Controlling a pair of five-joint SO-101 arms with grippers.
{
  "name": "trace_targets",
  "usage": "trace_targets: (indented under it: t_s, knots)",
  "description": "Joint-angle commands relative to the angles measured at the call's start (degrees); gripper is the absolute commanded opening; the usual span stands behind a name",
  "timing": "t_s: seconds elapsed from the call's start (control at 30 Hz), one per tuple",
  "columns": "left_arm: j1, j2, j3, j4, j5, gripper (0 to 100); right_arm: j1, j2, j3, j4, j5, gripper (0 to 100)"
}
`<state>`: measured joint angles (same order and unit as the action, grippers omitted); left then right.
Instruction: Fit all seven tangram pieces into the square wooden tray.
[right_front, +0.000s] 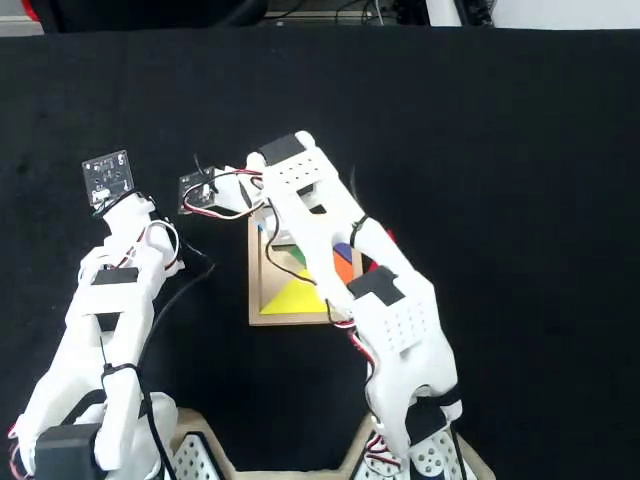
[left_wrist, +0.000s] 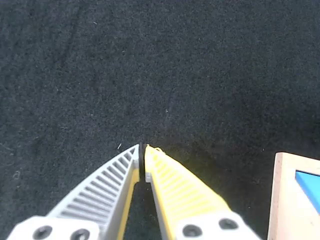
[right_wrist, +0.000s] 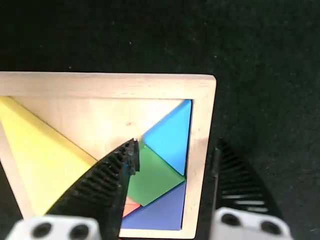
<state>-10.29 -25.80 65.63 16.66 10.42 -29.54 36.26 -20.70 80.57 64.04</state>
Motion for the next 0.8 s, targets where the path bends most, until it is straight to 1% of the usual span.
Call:
trace_targets:
  t_s: [0.0, 0.1, 0.23, 0.33, 0.43, 0.6, 0.67, 0.77]
  knots:
    - [0.7, -1.8, -0.1, -1.1, -0.4, 3, -0.3, -1.7, -3.8, 0.5, -0.6, 23.4]
    - [0.7, -1.8, -0.1, -1.1, -0.4, 3, 1.8, -6.5, -6.5, 5.9, -0.6, 22.9]
    - [0.7, -1.8, -0.1, -1.1, -0.4, 3, 1.8, -15.7, -7.3, 13.9, -0.6, 13.9]
    - [0.7, -1.8, -0.1, -1.1, -0.4, 3, 2.3, -21.8, -3.9, 16.2, -0.6, 9.8]
    - [0.7, -1.8, -0.1, -1.1, -0.4, 3, 5.6, -29.2, 1.9, 17.8, -0.5, 9.9]
    - [0.7, -1.8, -0.1, -1.1, -0.4, 3, 12.2, -46.7, 15.9, 16.6, -0.5, 9.7]
    - [0.7, -1.8, -0.1, -1.1, -0.4, 3, 15.3, -53.6, 24.4, 12.7, -2.0, 9.6]
    - [0.7, -1.8, -0.1, -1.0, -0.4, 3, 20.1, -61.2, 40.0, 1.8, -8.3, 9.6]
